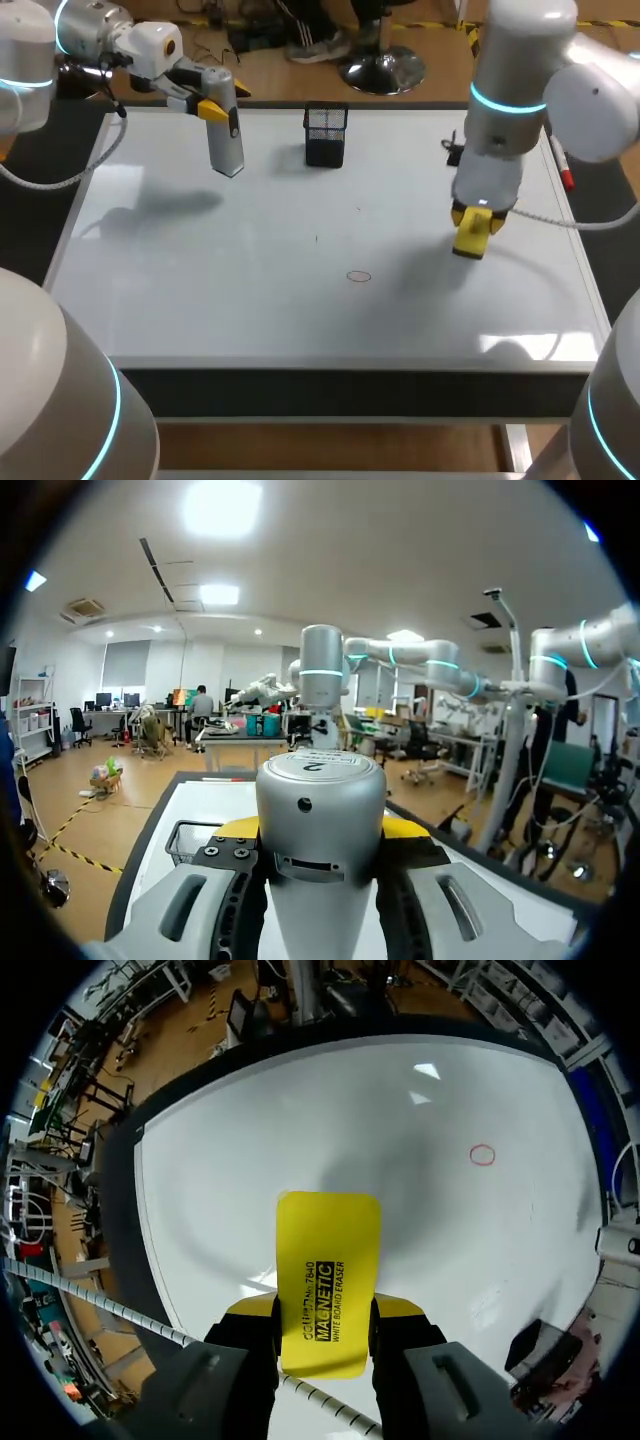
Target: Pick up the inspection probe, press it on each red-marked spot on the whiteboard one by one, put down the probe, pick up the eraser, and wipe off all the red marks.
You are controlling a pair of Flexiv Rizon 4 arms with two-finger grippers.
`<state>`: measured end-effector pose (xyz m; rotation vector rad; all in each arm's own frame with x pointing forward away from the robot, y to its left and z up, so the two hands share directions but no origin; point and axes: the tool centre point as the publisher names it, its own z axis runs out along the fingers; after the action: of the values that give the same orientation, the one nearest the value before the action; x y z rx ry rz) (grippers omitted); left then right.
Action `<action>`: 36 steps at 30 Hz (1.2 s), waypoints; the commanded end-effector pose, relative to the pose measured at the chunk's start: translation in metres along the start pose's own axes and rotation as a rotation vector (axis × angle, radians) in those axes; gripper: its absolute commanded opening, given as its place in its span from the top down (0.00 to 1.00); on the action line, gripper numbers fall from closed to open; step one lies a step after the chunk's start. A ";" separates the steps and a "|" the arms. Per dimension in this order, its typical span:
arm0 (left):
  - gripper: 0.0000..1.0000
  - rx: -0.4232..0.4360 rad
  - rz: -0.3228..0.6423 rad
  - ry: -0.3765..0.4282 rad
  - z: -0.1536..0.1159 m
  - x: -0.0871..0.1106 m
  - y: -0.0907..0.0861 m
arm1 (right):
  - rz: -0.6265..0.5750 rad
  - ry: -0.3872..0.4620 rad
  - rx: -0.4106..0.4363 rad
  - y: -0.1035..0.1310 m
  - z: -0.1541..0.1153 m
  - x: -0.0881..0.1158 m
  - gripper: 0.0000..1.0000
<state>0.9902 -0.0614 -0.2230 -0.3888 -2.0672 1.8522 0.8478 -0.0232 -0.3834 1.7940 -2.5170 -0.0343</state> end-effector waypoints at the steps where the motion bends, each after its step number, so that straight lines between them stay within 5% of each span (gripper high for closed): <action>1: 1.00 0.000 -0.001 0.005 -0.001 -0.001 -0.001 | -0.036 0.004 0.066 0.030 -0.004 -0.011 1.00; 17: 1.00 0.000 -0.001 0.005 -0.001 -0.001 -0.001 | -0.239 0.028 0.100 0.110 0.001 -0.091 1.00; 36: 1.00 0.000 -0.001 0.005 -0.001 -0.001 -0.001 | -0.378 0.023 0.057 0.123 0.022 -0.166 1.00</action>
<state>0.9902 -0.0613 -0.2230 -0.3891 -2.0670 1.8522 0.7780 0.1622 -0.3998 2.2829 -2.1769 -0.0104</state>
